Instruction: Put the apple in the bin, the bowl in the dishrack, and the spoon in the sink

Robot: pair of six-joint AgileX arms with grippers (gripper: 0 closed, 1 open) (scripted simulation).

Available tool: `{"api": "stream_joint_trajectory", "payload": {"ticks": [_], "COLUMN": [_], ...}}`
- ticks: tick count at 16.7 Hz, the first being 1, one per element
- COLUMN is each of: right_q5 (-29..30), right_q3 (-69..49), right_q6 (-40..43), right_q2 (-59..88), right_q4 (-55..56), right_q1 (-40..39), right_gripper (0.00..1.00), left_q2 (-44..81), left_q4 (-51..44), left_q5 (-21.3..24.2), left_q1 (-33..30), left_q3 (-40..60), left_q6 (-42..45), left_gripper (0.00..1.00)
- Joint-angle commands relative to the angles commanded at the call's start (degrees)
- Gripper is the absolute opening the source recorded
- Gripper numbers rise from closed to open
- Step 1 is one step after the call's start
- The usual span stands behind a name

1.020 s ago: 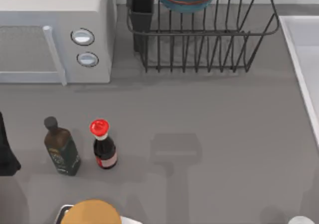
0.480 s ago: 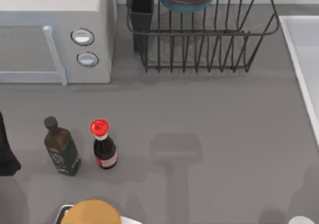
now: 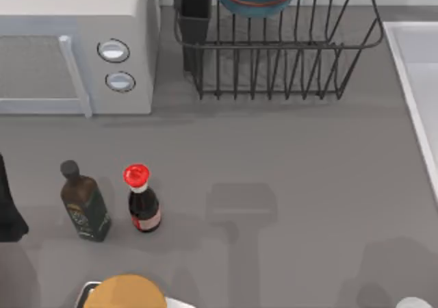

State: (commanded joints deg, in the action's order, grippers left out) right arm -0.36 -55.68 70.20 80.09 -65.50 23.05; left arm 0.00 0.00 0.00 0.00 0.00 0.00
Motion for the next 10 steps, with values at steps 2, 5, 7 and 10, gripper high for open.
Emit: {"api": "stream_joint_trajectory", "payload": {"ticks": [2, 5, 7, 10], "right_q5": [0.0, -0.01, 0.01, 0.11], "right_q3": [-0.03, 0.1, -1.71, -9.02], "right_q6": [-0.01, -0.1, -0.23, -0.83], "right_q2": [-0.04, 0.22, 1.96, 8.61], "right_q4": [-0.04, 0.07, -0.77, -3.83], "right_q1": [0.0, -0.05, -0.33, -1.41], "right_gripper": [0.0, 0.0, 0.0, 0.0], "left_q2": [0.0, 0.0, 0.0, 0.0], "left_q4": [0.0, 0.0, 0.0, 0.0], "left_q5": [0.0, 0.0, 0.0, 0.0], "left_q1": [0.0, 0.0, 0.0, 0.0], "left_q3": [0.0, 0.0, 0.0, 0.0], "left_q6": [0.0, 0.0, 0.0, 0.0], "left_gripper": [1.0, 1.0, 1.0, 1.0]}}
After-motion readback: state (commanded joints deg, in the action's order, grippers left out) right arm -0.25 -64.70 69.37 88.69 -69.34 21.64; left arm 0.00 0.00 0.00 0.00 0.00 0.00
